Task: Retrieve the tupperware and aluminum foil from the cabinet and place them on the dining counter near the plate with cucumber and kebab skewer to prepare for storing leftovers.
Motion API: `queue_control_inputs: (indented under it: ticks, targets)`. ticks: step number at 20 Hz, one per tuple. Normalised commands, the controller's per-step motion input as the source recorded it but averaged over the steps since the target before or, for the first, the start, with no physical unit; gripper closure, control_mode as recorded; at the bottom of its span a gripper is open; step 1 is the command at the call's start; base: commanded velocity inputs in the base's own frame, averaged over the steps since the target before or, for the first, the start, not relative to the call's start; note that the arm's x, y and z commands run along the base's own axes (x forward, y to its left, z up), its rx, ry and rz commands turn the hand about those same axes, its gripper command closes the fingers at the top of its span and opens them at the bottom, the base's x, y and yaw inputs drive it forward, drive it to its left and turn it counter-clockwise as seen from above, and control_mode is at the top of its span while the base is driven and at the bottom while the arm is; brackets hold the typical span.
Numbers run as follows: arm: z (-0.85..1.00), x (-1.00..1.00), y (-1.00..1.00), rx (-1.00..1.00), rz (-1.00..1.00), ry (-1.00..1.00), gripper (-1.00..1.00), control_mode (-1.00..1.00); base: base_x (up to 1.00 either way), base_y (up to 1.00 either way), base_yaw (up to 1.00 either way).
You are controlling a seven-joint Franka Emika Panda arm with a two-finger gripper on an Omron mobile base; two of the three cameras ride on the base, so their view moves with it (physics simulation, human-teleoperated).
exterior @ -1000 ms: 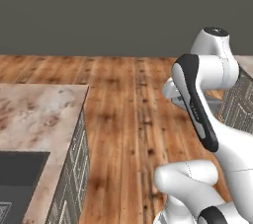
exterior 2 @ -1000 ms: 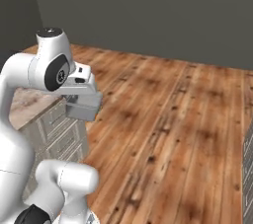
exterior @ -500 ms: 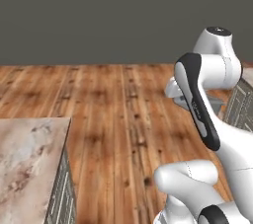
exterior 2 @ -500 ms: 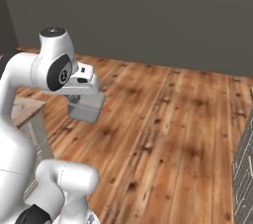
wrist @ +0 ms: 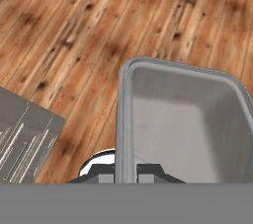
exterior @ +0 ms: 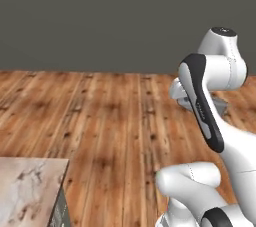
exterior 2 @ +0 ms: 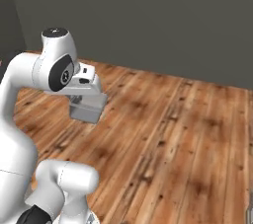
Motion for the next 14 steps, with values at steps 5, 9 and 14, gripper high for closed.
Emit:
queue_control_inputs:
  ticks: [5,9,14]
  targets:
    - [0.00,0.00,0.00,0.00,0.00,0.00,1.00,1.00,1.00,-0.03,0.46]
    - [0.00,0.00,0.00,0.00,0.00,0.00,1.00,1.00,1.00,-0.01,0.59]
    - [0.00,0.00,0.00,0.00,0.00,0.00,1.00,1.00,1.00,-0.02,0.60]
